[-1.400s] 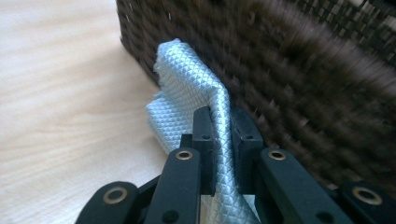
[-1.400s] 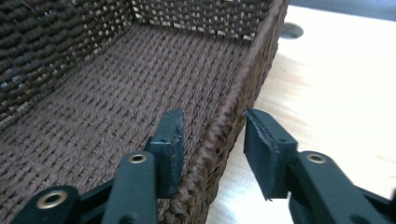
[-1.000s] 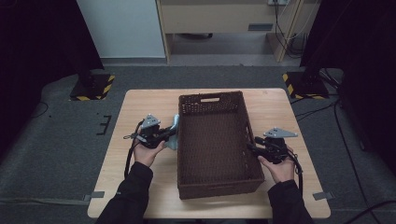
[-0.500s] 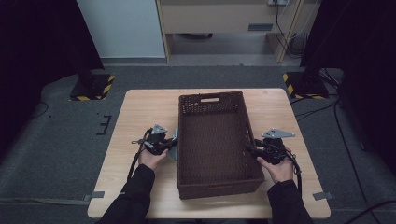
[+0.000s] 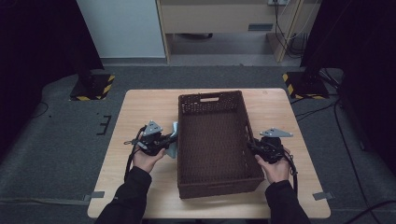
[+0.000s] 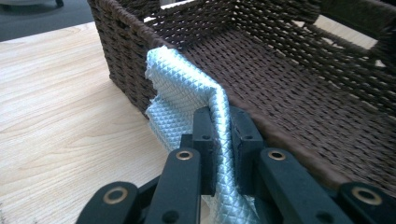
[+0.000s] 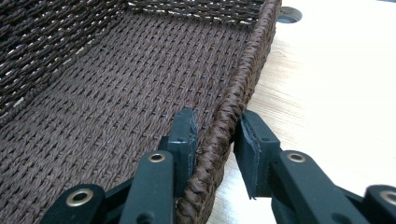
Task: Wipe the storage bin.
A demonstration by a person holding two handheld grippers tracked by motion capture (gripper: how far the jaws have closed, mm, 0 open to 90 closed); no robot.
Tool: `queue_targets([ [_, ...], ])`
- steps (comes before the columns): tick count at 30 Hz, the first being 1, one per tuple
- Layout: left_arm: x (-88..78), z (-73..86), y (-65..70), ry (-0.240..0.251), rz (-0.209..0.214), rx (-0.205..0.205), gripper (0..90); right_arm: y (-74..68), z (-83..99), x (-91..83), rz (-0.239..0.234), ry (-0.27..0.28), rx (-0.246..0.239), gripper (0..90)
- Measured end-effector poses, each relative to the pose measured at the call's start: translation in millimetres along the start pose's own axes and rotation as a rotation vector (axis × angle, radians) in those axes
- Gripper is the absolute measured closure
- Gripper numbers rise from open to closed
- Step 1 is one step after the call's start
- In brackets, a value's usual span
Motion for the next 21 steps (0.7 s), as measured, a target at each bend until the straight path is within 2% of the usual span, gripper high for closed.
queue_targets([
  [5,-3.2,8.7,-2.1,-0.012,0.009,0.003,81.9,-0.6,-2.9,4.4,0.011,0.004,0.008,68.7],
  [10,11.4,28.9,-8.8,-0.096,0.0,-0.013,81.9,1.1,-2.2,4.6,-0.008,0.017,0.009,66.3],
  [12,17.4,35.2,-10.8,-0.106,0.007,-0.034,81.9,1.2,-1.7,4.1,-0.013,0.024,-0.011,64.3],
  [15,23.0,40.6,-13.2,-0.133,-0.016,-0.036,81.9,3.2,-1.6,0.2,-0.035,0.04,-0.023,59.6],
  [18,18.9,36.5,-13.0,-0.113,-0.029,-0.037,81.9,4.1,-2.2,-4.6,-0.057,0.057,-0.034,56.8],
  [21,8.3,25.7,-9.9,-0.055,-0.025,-0.041,81.9,5.9,-3.0,-9.7,-0.077,0.069,-0.042,54.8],
])
Point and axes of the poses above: each handheld gripper's, and its own axes: x roughly forward along the jaws, z roughly out of its underside, y roughly to its right, the point moved 2 cm from there along x, roughly forward along the jaws, and after that the axes turned 2 degrees about -z, right-handed, at the moved point
